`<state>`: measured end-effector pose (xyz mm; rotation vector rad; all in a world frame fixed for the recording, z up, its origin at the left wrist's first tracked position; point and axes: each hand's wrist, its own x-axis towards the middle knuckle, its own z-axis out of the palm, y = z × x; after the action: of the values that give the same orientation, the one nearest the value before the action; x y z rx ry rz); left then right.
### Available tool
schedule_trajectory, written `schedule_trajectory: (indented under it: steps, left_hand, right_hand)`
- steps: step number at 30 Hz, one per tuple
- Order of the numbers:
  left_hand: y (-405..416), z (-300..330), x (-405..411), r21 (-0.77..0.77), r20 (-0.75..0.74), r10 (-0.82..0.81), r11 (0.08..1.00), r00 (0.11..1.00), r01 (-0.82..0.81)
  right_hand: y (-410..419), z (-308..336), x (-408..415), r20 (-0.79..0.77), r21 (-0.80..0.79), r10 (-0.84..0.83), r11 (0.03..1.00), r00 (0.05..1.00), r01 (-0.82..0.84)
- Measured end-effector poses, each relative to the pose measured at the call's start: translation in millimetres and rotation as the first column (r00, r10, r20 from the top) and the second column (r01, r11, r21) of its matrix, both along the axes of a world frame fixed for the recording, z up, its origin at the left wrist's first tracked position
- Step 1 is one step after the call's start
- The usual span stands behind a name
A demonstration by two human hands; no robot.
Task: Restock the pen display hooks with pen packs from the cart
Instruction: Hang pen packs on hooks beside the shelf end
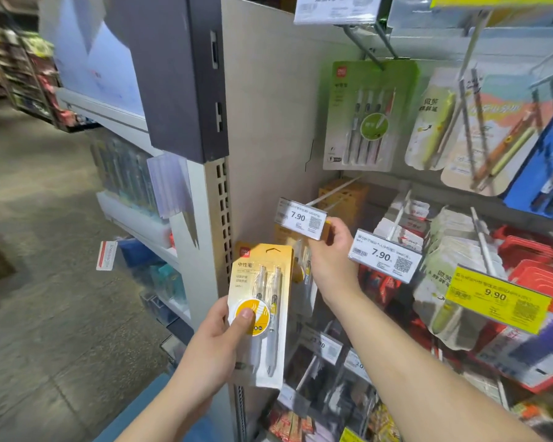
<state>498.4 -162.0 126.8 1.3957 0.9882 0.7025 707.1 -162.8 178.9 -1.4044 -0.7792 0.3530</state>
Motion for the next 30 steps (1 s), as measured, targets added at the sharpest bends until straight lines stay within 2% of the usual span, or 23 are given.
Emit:
schedule_trajectory:
  steps: [6, 14, 30]
  left_hand:
    - [3, 3, 2, 0.004, 0.029, -0.004, 1.000, 1.000, 0.004]
    - [5, 2, 3, -0.011, 0.064, -0.024, 1.000, 0.998, 0.025]
    - [6, -3, 3, -0.038, 0.063, -0.025, 0.999, 0.998, 0.027]
  right_hand:
    - [2, -3, 6, -0.014, -0.025, -0.027, 0.999, 1.000, 0.027]
    - [-13, -9, 13, -0.003, -0.077, 0.053, 0.996, 0.999, -0.053]
    - [-4, -15, 14, 0.032, -0.002, -0.041, 0.999, 0.999, 0.041]
